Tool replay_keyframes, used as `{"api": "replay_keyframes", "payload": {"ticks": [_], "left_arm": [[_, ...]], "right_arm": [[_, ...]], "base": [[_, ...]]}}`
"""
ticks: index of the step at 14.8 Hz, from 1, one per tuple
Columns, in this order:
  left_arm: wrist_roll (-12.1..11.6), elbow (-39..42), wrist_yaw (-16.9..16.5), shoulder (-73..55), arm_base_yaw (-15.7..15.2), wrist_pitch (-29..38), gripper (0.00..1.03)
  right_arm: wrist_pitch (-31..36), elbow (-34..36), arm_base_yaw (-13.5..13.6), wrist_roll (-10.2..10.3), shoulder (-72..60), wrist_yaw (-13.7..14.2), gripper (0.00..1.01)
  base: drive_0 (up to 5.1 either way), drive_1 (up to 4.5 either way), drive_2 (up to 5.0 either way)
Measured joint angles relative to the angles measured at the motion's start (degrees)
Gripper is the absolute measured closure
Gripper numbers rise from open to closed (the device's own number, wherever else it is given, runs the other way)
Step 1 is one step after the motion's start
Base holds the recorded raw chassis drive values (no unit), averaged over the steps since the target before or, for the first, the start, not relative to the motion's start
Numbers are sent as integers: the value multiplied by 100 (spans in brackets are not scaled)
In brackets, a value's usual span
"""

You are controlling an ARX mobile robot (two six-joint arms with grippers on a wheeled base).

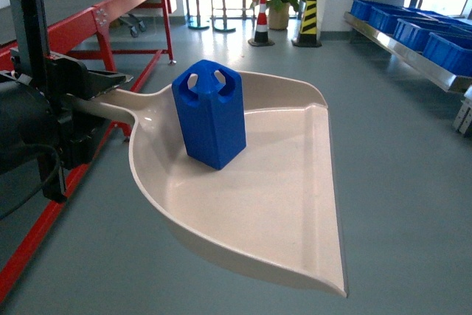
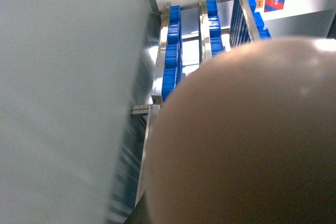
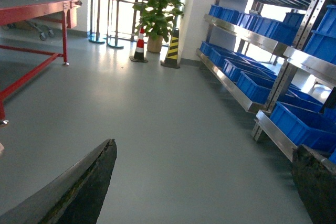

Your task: Place part in tray to right shelf

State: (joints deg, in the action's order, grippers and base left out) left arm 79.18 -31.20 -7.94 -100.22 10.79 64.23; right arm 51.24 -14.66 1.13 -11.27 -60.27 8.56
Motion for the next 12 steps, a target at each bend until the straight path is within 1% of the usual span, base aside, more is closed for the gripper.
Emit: {"api": "replay_keyframes", "payload": {"ticks": [12], "left_arm": [[-2, 4, -13, 0, 0, 15, 86]], "right_arm": [[13, 0, 0, 0, 0, 0, 3]], "base": [[-6, 424, -436]]}}
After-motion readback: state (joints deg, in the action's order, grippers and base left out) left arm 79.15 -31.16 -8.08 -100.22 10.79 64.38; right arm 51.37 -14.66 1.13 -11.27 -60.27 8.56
